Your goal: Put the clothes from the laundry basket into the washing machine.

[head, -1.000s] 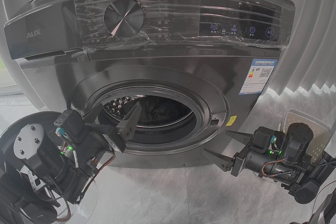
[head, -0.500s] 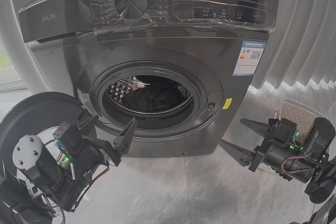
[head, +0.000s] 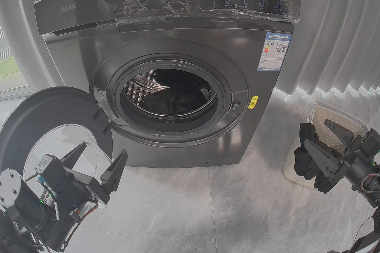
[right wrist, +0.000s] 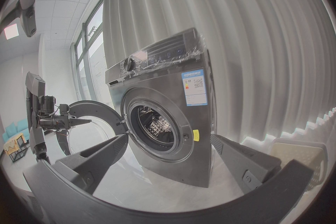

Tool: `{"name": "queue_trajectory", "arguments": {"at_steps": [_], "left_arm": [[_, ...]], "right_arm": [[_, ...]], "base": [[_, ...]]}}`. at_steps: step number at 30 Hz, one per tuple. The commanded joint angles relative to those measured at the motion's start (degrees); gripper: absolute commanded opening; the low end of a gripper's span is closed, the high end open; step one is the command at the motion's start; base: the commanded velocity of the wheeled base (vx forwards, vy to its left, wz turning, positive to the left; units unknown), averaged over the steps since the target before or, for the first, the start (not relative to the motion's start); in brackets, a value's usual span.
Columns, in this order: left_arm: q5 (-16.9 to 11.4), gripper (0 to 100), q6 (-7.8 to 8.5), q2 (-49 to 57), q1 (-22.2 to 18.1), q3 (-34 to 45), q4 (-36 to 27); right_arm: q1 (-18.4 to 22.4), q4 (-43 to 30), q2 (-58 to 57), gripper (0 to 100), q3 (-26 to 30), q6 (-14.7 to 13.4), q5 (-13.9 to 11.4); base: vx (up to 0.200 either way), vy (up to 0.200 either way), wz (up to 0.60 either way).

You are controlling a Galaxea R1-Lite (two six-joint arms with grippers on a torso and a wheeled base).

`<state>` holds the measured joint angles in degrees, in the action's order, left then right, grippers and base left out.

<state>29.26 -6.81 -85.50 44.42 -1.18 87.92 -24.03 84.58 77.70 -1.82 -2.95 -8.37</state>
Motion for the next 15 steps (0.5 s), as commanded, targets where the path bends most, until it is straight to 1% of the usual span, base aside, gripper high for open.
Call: {"name": "queue_trajectory", "arguments": {"at_steps": [1,3,5,7,8,10,11,12,13,15], "left_arm": [[0.8,100,0.31,4.21,-0.04,1.18,-0.73],[1.94,100,0.22,4.38,-0.48,1.18,-1.08],[2.91,100,-0.22,4.73,-0.65,1.18,-1.35],[3.0,100,-0.48,6.14,-1.27,1.18,-1.61],[3.0,100,-0.3,7.02,-1.53,1.18,-1.79],[2.91,100,-0.13,8.07,-1.62,1.18,-2.05],[3.0,100,-0.13,8.25,-1.71,1.18,-2.14],[3.17,100,-0.22,9.3,-2.06,1.18,-2.4],[3.35,100,-0.3,10.45,-2.32,1.18,-2.75],[3.26,100,-0.3,13.87,-3.47,1.18,-5.04]], "right_arm": [[4.52,-2.84,-8.97,100,1.82,0.31,-0.15],[6.36,-4.86,-11.61,100,1.82,1.63,-0.24],[10.58,-7.15,-14.33,100,1.82,3.57,-0.77],[14.54,-9.34,-17.5,100,1.82,4.53,-2.44],[16.21,-10.4,-19.34,100,1.82,4.71,-3.67],[18.49,-12.68,-23.12,100,1.82,4.8,-5.16],[18.84,-13.12,-23.65,100,1.82,4.8,-5.34],[20.51,-15.58,-26.64,100,1.82,4.8,-5.78],[21.22,-17.52,-28.66,100,1.82,4.88,-5.86],[21.65,-23.05,-34.02,100,1.82,4.88,-6.83]], "base": [[0.0,0.0,0.0],[0.0,-0.2,0.0],[0.0,-0.2,0.0],[0.0,-0.2,0.0],[0.0,0.0,0.0],[0.0,0.0,0.0],[0.0,0.0,0.0],[0.0,0.0,0.0],[0.0,0.0,0.0],[0.0,0.0,0.0]]}}
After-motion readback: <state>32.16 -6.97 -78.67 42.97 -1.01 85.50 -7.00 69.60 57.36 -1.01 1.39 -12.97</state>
